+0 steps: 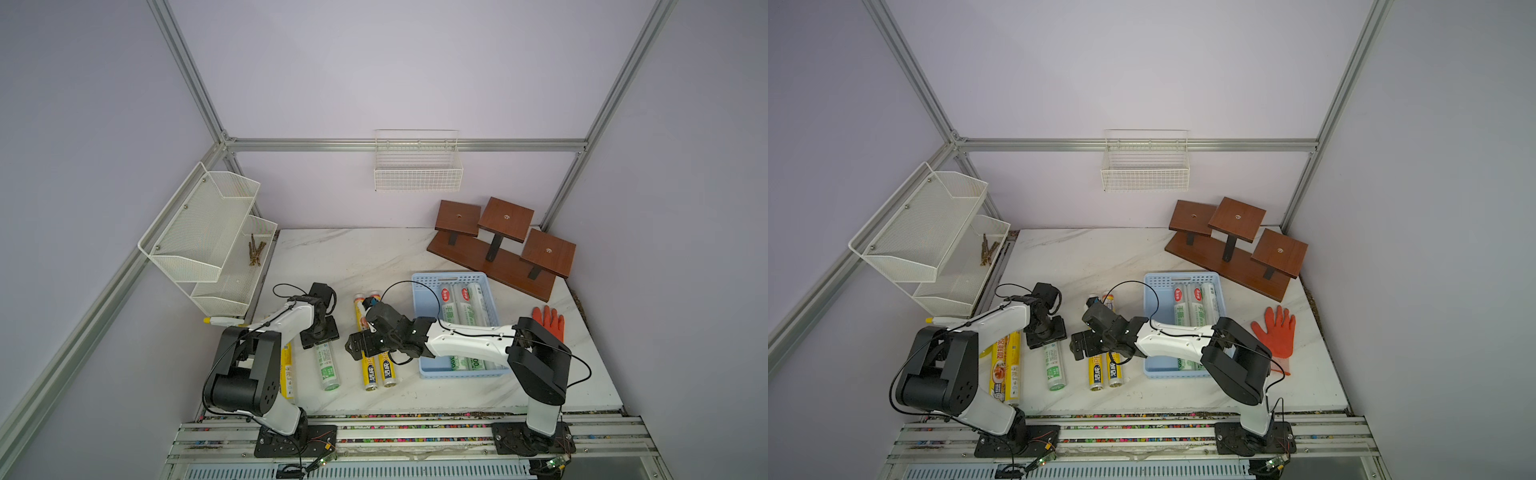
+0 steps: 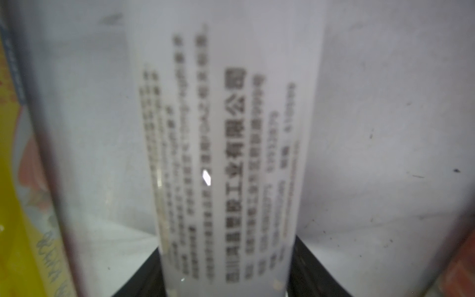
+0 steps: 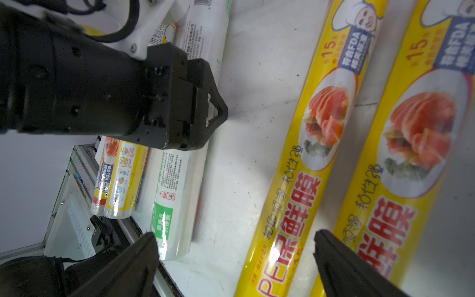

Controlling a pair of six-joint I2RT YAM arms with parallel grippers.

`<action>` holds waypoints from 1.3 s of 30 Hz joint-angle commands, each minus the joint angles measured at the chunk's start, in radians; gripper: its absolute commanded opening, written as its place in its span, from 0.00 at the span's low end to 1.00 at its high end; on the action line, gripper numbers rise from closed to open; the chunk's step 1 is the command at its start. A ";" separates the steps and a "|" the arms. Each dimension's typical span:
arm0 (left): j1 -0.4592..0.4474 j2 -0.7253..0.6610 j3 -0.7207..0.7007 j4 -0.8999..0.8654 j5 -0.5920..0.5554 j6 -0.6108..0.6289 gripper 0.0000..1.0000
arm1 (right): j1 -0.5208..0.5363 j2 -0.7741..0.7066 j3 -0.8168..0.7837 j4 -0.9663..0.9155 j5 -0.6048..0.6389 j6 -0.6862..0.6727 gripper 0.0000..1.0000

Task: Put the plastic wrap into the basket
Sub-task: Pick up the plastic wrap from the center of the board, then place the plastic wrap in the basket.

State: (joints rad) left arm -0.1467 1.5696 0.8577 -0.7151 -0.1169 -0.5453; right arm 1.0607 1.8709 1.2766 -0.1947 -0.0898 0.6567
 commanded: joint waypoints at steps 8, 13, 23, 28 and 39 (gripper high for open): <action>-0.004 -0.049 -0.016 -0.013 0.009 -0.015 0.45 | -0.002 -0.178 -0.042 -0.045 0.104 0.004 0.99; -0.020 -0.216 0.009 -0.036 0.082 -0.027 0.39 | -0.007 -0.277 -0.094 -0.047 0.199 0.003 0.99; -0.109 -0.399 0.121 -0.043 0.203 -0.083 0.35 | -0.055 -0.503 -0.258 -0.001 0.345 0.020 0.99; -0.248 -0.346 0.189 0.106 0.244 -0.176 0.35 | -0.097 -0.603 -0.319 -0.006 0.368 0.027 0.99; -0.475 -0.021 0.507 0.140 0.199 -0.202 0.34 | -0.261 -0.799 -0.426 -0.076 0.254 0.002 0.99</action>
State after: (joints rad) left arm -0.5880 1.5089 1.2766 -0.6601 0.0826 -0.7238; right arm 0.8375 1.1145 0.8684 -0.2352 0.2043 0.6724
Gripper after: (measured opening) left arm 0.507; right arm 0.987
